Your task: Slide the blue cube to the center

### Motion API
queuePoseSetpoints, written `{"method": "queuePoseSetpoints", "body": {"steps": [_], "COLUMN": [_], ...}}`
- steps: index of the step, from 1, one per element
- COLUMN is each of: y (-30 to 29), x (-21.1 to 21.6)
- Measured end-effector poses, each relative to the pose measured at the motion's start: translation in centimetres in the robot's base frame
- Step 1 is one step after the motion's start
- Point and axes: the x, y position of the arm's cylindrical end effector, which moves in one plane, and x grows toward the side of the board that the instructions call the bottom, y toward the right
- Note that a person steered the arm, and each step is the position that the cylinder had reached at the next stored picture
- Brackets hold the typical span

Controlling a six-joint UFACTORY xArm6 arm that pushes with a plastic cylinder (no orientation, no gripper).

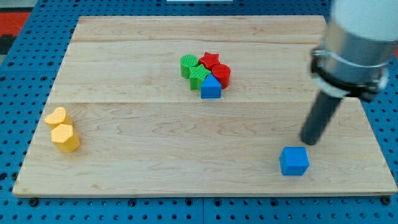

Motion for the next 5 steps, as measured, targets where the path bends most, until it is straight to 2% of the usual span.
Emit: {"method": "queuePoseSetpoints", "body": {"steps": [1, 2, 3, 4, 5], "y": [4.0, 3.1, -2.0, -8.0, -9.1], "x": [3.2, 6.4, 7.0, 5.6, 4.1]}}
